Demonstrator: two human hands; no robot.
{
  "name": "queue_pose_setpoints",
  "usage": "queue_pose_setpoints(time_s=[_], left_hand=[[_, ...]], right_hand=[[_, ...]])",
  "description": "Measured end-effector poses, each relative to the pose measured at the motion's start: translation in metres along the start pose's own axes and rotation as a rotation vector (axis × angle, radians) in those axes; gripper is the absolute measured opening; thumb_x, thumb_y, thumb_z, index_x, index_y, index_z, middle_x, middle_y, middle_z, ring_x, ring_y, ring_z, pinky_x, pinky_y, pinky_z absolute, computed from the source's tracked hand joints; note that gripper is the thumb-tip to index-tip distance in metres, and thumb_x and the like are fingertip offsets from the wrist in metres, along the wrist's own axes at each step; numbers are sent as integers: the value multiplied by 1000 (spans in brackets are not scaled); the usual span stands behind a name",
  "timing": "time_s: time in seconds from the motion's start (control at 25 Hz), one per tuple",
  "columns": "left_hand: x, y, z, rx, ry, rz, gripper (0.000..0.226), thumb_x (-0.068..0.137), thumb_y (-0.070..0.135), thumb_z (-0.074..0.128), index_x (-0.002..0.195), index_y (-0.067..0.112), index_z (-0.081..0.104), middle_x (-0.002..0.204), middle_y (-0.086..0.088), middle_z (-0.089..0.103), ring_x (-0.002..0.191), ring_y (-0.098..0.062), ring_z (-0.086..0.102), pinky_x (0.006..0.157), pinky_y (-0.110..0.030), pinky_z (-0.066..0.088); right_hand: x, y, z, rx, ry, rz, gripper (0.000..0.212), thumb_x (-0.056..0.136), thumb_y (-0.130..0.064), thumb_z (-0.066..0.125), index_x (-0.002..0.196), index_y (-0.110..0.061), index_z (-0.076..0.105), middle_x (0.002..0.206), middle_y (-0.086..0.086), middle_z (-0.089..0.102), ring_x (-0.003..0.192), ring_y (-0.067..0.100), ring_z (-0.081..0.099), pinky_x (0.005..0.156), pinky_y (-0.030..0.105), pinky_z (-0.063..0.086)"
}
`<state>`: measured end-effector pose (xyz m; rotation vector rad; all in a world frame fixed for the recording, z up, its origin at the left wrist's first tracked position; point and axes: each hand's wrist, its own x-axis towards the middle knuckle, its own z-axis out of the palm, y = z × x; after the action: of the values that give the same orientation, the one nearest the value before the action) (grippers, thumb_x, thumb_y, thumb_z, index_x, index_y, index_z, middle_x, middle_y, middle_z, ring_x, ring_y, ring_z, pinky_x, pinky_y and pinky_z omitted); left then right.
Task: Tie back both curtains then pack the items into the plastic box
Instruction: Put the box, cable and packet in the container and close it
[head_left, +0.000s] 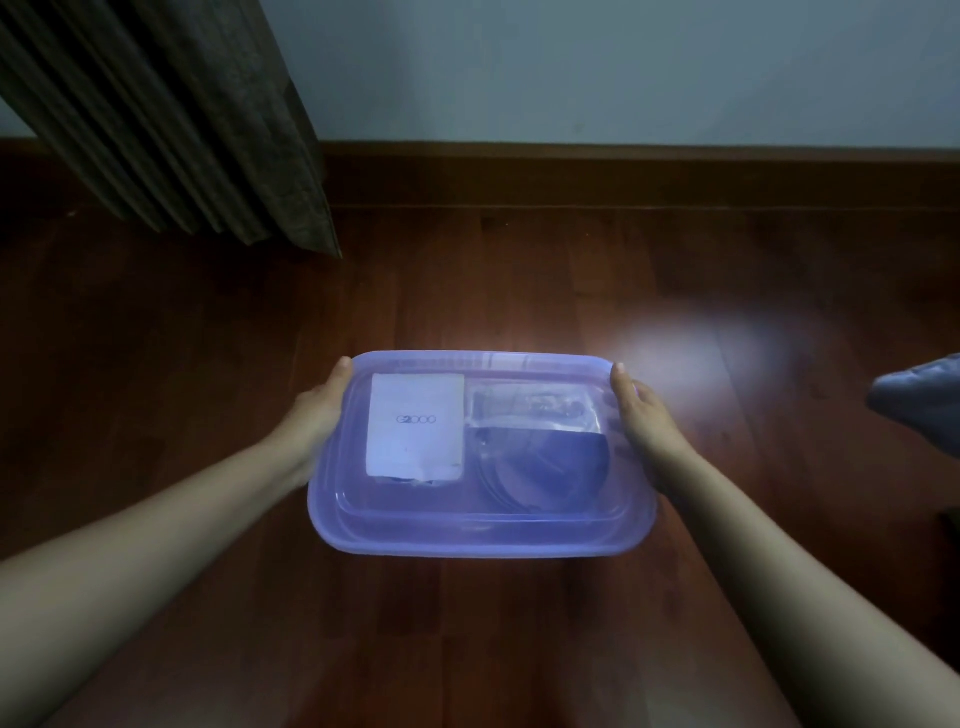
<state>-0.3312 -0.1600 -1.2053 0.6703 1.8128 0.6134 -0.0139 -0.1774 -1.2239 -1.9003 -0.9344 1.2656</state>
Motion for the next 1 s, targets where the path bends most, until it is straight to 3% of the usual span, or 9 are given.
queue_pose_setpoints(time_s=[0.08, 0.24, 0.32, 0.48, 0.56, 0.68, 0.72, 0.88, 1.0], left_hand=[[0, -3, 2, -69, -33, 62, 55, 92, 56, 41, 121, 13, 58, 107, -11, 65, 89, -26, 63, 77, -35, 50], [-1, -4, 3, -27, -25, 111, 56, 93, 55, 39, 124, 11, 57, 106, -10, 64, 81, -19, 62, 66, -28, 47], [-2, -2, 0, 2, -37, 106, 59, 92, 57, 38, 124, 10, 57, 108, -10, 65, 82, -19, 62, 63, -28, 48], [-7, -7, -12, -45, -172, 57, 80, 70, 79, 45, 126, 24, 57, 117, -9, 66, 103, -28, 65, 91, -48, 52], [-18, -29, -15, -59, -168, 57, 86, 58, 80, 59, 123, 24, 55, 113, -6, 68, 99, -26, 67, 86, -47, 54], [-45, -68, -9, -44, -38, 28, 82, 51, 72, 72, 113, 21, 56, 101, -5, 70, 88, -28, 69, 70, -43, 58], [-48, -74, -9, -79, -3, 24, 77, 52, 68, 73, 110, 19, 59, 99, -7, 70, 87, -28, 69, 71, -44, 58], [-34, -69, -32, -168, 102, 84, 50, 65, 57, 73, 95, 19, 64, 93, -8, 72, 84, -27, 69, 78, -49, 58], [-16, -72, -80, -194, 199, 117, 43, 69, 57, 72, 91, 21, 64, 92, -6, 71, 85, -26, 69, 80, -48, 57]], right_hand=[[4, 3, 1, 44, 22, 13, 53, 90, -58, 40, 106, -16, 67, 106, 6, 70, 98, 22, 65, 93, 40, 50], [4, 1, 0, 55, 31, 8, 39, 96, -48, 39, 105, -17, 61, 93, -1, 66, 82, 10, 60, 73, 24, 43], [2, -1, 1, 68, 46, -8, 40, 96, -49, 39, 106, -17, 60, 101, 2, 66, 86, 13, 60, 79, 26, 43], [-12, 1, -11, 185, -34, 124, 85, 75, -83, 36, 137, -24, 43, 137, -7, 46, 122, 16, 47, 108, 37, 33], [-33, 12, -19, 175, -123, 245, 95, 59, -89, 47, 135, -32, 44, 133, -7, 52, 120, 21, 53, 100, 46, 44], [-73, 33, -19, 176, -209, 169, 51, 68, -57, 71, 110, -31, 59, 101, -9, 70, 88, 14, 69, 68, 37, 56], [-76, 38, -15, 184, -201, 132, 48, 70, -49, 74, 111, -27, 60, 99, -5, 72, 85, 15, 71, 64, 36, 56], [-66, 12, 13, 189, -214, 52, 30, 81, -34, 71, 109, -24, 62, 99, 1, 73, 83, 18, 71, 61, 37, 56], [-52, -22, 55, 134, -337, 2, 32, 81, -33, 69, 111, -26, 60, 99, 1, 73, 83, 18, 71, 64, 39, 57]])
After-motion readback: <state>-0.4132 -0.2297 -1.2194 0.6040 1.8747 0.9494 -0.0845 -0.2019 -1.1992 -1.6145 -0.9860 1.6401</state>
